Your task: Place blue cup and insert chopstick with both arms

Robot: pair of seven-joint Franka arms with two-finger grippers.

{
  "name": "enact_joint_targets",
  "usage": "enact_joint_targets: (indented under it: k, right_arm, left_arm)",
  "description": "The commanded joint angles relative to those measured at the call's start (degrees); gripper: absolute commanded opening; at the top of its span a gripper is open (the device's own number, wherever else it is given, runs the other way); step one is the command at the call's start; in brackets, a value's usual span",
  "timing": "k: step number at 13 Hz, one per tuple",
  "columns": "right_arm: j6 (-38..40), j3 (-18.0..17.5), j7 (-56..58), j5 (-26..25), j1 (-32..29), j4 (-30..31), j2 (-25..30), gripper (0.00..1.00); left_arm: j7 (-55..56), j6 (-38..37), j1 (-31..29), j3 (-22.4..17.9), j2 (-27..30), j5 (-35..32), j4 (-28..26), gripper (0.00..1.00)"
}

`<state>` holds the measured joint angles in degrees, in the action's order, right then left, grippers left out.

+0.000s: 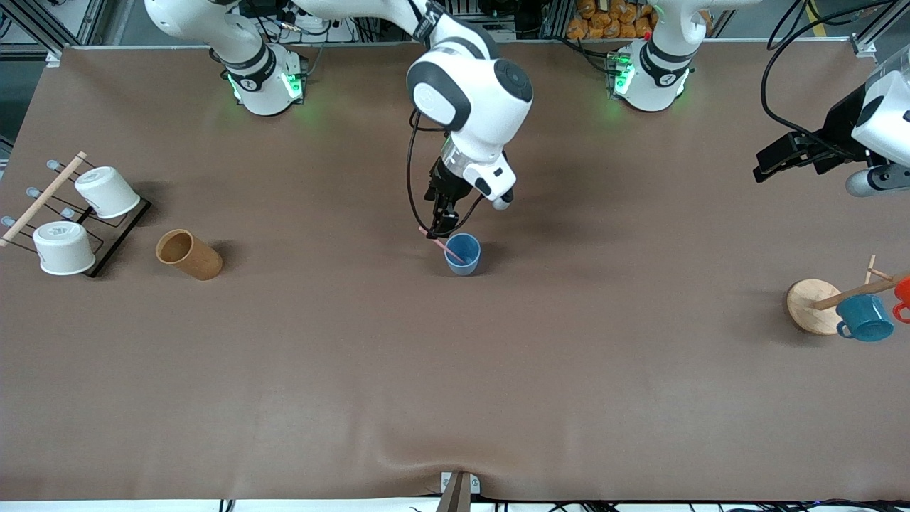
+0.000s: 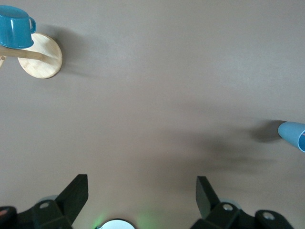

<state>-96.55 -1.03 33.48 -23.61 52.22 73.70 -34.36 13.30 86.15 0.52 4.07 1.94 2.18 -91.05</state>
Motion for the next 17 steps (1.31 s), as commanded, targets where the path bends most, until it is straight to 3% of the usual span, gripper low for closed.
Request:
enact_joint_targets:
  k: [1,4,8,13,15,17]
  right_arm:
    - [2.4,0.4,0.4,2.5,-1.4,0.8,5.9,1.00]
    - [4.6,0.3,0.4,4.3,-8.9,1.5,10.6,1.00]
    - [7.4,0.4,0.4,10.3,-21.7,2.5,16.0,1.00]
    - [9.2,-0.1,-11.0,17.1,-35.8,5.2,22.1,1.00]
    - [9.4,-0.2,-16.2,24.3,-42.3,9.3,26.3,1.00]
    - [11.7,-0.1,-17.1,25.1,-46.1,10.5,28.6,1.00]
  left_arm:
    - [-1.4,0.2,-0.2,0.0,1.4,0.7,-0.6,1.00]
    - [-1.2,0.1,-0.2,0.0,2.3,0.5,-0.9,1.00]
    - [-1.1,0.7,-0.3,-0.1,2.7,0.5,-0.8,1.00]
    - [-1.0,1.4,-0.3,-0.3,2.2,0.5,-0.9,1.00]
    - [-1.1,1.6,-0.3,-0.2,2.0,0.5,-1.1,1.00]
    - [-1.0,1.7,-0.3,-0.2,1.9,0.5,-1.1,1.00]
